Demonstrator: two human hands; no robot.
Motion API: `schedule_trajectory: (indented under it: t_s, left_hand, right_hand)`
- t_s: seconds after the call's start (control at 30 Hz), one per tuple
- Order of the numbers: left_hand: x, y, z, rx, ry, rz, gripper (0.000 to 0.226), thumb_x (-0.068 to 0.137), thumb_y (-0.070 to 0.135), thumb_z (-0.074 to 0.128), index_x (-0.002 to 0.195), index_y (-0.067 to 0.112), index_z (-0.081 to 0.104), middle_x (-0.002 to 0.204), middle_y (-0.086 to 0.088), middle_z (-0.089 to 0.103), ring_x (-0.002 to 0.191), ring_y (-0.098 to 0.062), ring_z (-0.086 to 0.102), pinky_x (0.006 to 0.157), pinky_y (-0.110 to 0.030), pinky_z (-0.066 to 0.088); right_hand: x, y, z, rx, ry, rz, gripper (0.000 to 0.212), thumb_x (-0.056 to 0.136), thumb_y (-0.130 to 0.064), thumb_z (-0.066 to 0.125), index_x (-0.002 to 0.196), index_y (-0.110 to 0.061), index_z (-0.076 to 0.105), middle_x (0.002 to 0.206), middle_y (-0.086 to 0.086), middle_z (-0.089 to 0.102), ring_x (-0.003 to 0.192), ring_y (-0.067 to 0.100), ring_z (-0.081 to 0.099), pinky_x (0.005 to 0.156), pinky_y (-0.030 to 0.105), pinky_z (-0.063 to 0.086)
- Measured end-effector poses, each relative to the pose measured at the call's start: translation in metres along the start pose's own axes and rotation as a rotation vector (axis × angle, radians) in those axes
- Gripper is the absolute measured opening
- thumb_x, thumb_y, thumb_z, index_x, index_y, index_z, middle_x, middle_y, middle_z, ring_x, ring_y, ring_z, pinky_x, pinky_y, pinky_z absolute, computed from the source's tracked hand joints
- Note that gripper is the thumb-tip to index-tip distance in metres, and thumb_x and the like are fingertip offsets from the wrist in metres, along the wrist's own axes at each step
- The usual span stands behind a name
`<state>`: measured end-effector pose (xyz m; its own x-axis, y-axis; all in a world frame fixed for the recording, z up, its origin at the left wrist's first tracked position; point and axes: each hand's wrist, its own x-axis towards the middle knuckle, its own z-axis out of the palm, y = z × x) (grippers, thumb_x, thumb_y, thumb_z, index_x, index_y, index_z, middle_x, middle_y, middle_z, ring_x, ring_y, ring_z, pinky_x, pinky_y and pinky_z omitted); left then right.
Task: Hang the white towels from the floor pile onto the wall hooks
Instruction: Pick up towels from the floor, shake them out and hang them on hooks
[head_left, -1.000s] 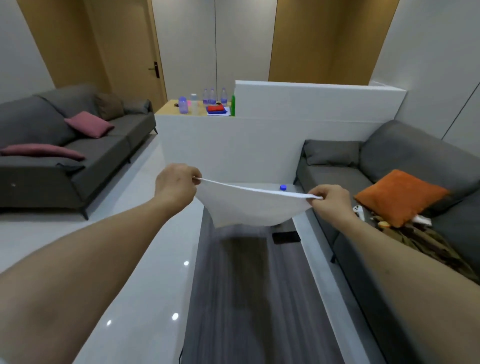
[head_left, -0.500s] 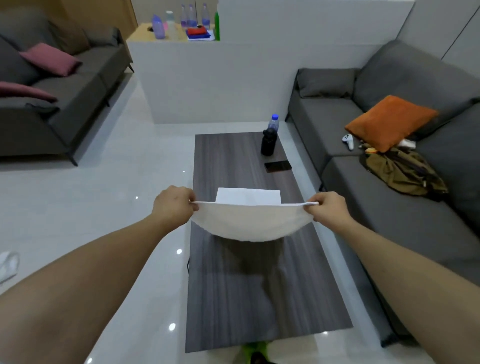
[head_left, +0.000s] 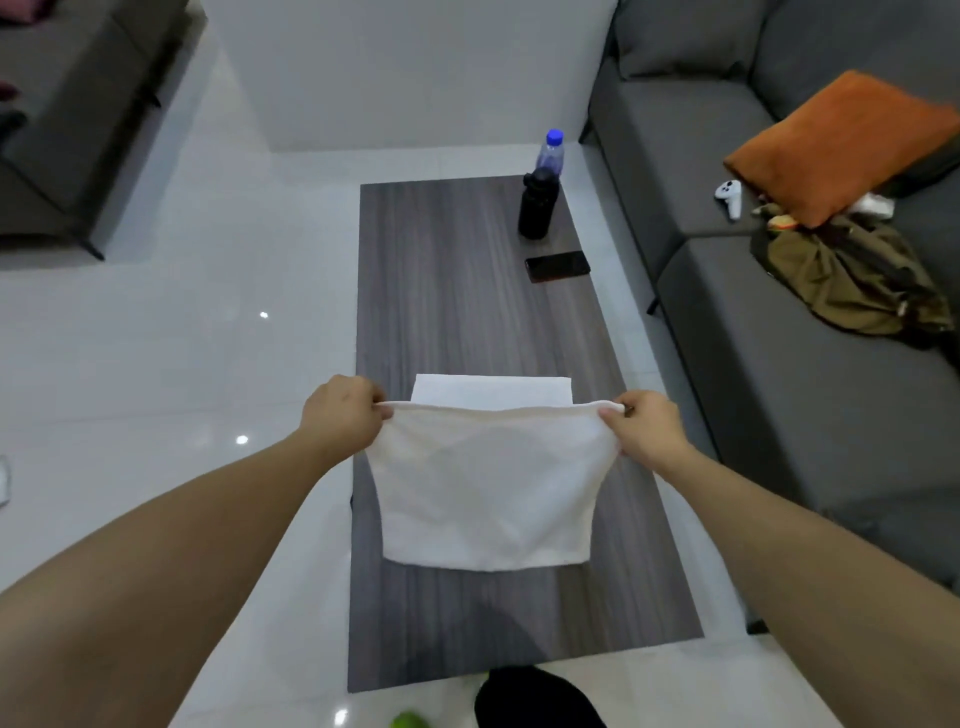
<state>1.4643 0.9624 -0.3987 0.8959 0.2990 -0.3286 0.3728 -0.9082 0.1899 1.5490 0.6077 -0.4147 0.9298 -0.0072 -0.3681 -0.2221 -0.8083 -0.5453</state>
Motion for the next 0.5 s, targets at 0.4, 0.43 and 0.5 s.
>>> schedule_trajectory:
  t_s: [0.4,0.43,0.5]
  left_hand:
    - [0.101,0.028,0.115,-0.112,-0.105,-0.070,0.028,0.093,0.029,0.057,0.117,0.019,0.064,0.117,-0.004,0.062,0.102,-0.027,0.059,0.080,-0.035,0.049]
    - [0.092,0.027,0.136,-0.114,-0.153,-0.076,0.027,0.093,0.029,0.057,0.117,0.019,0.064,0.118,-0.004,0.062,0.102,-0.025,0.059,0.079,-0.033,0.048]
    - [0.070,0.022,0.176,-0.106,-0.258,-0.082,0.027,0.093,0.028,0.058,0.117,0.019,0.064,0.119,-0.004,0.060,0.103,-0.024,0.058,0.079,-0.033,0.047]
  right_hand:
    - [0.107,0.035,0.096,0.012,-0.091,0.121,0.030,0.091,-0.021,0.064,0.119,-0.011,0.065,0.104,0.009,0.071,0.096,0.026,0.065,0.084,0.028,0.049]
    - [0.095,0.047,0.115,-0.006,-0.141,0.124,0.027,0.091,-0.019,0.064,0.116,-0.010,0.066,0.101,0.010,0.072,0.093,0.025,0.066,0.083,0.027,0.050]
    - [0.070,0.075,0.154,-0.061,-0.245,0.115,0.022,0.090,-0.016,0.065,0.110,-0.010,0.069,0.101,0.009,0.072,0.092,0.024,0.066,0.085,0.028,0.050]
